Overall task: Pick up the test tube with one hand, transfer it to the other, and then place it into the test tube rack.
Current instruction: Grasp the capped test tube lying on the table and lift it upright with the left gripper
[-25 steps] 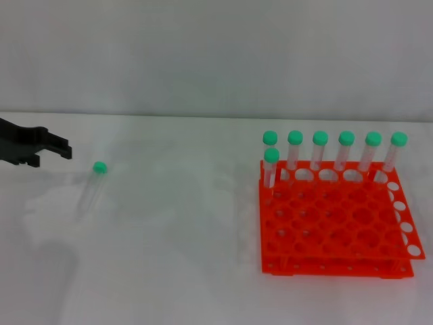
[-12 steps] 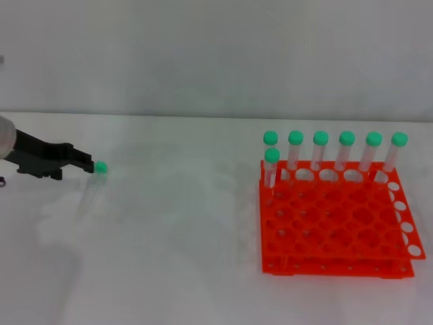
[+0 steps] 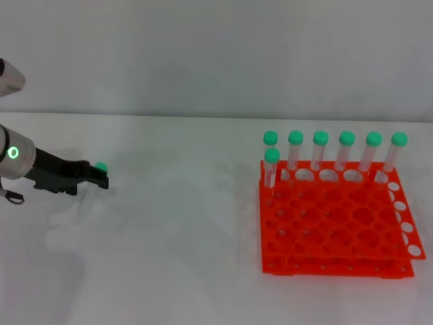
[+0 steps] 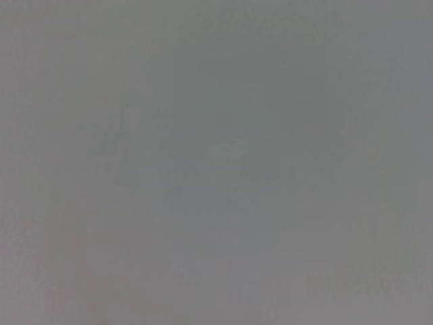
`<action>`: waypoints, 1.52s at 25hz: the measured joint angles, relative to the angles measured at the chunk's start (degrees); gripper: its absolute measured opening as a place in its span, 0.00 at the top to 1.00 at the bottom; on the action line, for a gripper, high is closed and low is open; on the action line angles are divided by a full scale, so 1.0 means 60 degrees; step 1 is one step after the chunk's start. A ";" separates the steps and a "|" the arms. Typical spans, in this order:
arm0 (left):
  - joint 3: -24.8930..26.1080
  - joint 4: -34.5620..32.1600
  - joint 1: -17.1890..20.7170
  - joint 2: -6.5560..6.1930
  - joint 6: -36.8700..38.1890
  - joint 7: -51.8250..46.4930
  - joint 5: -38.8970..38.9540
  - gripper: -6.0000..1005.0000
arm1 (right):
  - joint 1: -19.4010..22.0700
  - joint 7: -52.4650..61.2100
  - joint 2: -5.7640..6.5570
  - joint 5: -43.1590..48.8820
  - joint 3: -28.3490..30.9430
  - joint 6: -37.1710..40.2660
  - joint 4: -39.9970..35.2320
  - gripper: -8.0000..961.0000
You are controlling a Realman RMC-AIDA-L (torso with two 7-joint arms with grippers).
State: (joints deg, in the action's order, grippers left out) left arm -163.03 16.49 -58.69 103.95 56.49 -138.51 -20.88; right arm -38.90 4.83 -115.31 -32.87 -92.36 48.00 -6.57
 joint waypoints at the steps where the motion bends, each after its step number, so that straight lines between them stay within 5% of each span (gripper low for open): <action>1: 0.0000 -0.0060 0.0001 0.0007 -0.0044 -0.0009 -0.0082 0.27 | 0.0005 0.0000 -0.0005 0.0000 0.0003 0.0000 0.0002 0.09; 23: -0.0004 -0.0351 -0.0134 0.0021 -0.0111 -0.0302 -0.1206 0.27 | 0.0006 0.0000 -0.0091 -0.0004 -0.0001 0.0031 -0.0019 0.09; 34: -0.0001 -0.0481 -0.0239 0.0075 -0.0074 -0.0268 -0.1572 0.60 | 0.0032 0.0000 -0.0092 -0.0059 0.0055 0.0055 -0.0020 0.09; 38: -0.0002 -0.0548 -0.0297 0.0079 -0.0070 -0.0264 -0.1810 0.65 | 0.0031 0.0000 -0.0097 -0.0059 0.0058 0.0057 -0.0031 0.09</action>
State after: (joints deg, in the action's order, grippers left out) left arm -163.04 13.20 -60.47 104.43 56.07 -140.09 -31.74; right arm -38.71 4.83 -115.89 -33.22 -92.01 48.35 -6.75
